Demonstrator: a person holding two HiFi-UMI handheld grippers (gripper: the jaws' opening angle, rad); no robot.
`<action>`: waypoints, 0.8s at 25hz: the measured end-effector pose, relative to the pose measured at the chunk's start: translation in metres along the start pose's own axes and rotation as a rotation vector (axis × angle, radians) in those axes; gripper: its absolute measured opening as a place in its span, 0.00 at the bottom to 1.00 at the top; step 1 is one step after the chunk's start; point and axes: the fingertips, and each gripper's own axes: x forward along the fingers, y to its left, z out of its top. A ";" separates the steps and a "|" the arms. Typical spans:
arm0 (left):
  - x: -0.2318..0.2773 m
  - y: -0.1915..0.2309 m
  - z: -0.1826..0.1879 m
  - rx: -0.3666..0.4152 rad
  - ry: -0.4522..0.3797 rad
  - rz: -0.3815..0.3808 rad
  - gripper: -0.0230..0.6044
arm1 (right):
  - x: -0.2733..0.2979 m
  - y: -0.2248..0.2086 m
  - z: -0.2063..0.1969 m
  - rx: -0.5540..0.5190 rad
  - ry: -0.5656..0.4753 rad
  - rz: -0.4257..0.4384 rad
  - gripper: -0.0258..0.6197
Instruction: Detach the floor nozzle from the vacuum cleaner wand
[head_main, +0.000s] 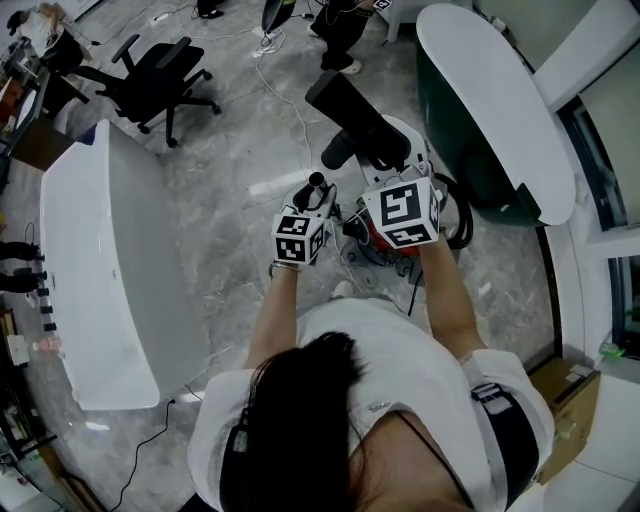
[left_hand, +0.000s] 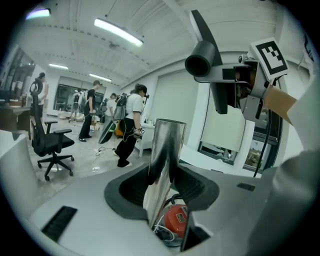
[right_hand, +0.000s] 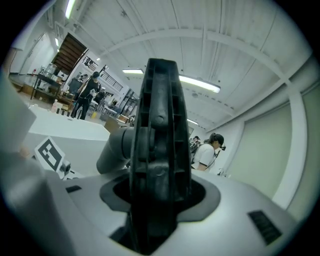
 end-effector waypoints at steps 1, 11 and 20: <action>-0.001 -0.001 0.000 -0.006 0.000 -0.004 0.29 | -0.001 -0.001 -0.001 0.009 0.002 -0.003 0.37; -0.025 0.001 0.012 -0.147 -0.113 -0.088 0.31 | -0.009 -0.009 -0.013 0.104 0.021 -0.045 0.37; -0.071 0.021 0.011 -0.270 -0.154 -0.068 0.31 | -0.016 0.002 -0.039 0.251 0.078 -0.079 0.37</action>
